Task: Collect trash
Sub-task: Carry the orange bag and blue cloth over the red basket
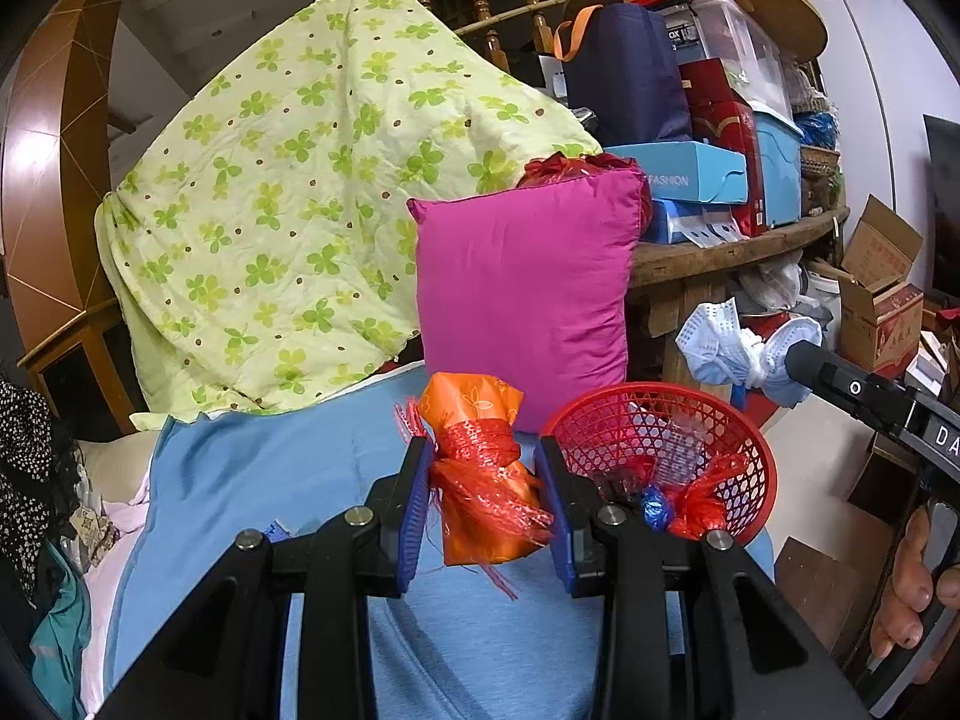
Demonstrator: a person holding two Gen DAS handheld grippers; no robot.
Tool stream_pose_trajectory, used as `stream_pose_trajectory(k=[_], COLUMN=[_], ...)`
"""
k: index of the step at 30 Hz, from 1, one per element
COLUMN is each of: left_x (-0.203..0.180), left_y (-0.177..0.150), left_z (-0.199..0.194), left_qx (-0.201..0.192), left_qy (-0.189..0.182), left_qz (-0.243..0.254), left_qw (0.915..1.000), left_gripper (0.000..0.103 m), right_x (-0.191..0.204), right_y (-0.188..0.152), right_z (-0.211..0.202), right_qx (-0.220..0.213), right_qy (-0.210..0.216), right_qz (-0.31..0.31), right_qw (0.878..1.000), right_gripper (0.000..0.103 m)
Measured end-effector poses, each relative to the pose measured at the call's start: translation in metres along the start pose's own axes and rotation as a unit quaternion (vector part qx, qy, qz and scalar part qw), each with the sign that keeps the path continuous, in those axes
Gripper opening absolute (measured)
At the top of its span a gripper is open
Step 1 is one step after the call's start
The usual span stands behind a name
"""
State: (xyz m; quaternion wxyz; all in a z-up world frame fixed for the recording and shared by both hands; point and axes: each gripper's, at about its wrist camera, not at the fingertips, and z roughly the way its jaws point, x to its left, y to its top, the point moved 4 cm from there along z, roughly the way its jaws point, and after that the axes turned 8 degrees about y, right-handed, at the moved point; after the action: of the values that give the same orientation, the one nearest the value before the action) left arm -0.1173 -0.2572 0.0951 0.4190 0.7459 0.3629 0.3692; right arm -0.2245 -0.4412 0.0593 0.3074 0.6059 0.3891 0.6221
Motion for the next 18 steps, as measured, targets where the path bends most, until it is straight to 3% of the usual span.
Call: stream_pose_trajectory(k=[18], left_x=[-0.027], left_y=[-0.004], left_z=[0.009], left_qx=[0.011], left_qy=[-0.009], left_qz=[0.022], left_qw=[0.9996], left_gripper=[0.037], right_x=[-0.017], right_y=[-0.008], right_z=[-0.012], right_qx=[-0.007], right_qy=[-0.008], right_qz=[0.018], right_qw=[1.0], right_gripper=[0.035])
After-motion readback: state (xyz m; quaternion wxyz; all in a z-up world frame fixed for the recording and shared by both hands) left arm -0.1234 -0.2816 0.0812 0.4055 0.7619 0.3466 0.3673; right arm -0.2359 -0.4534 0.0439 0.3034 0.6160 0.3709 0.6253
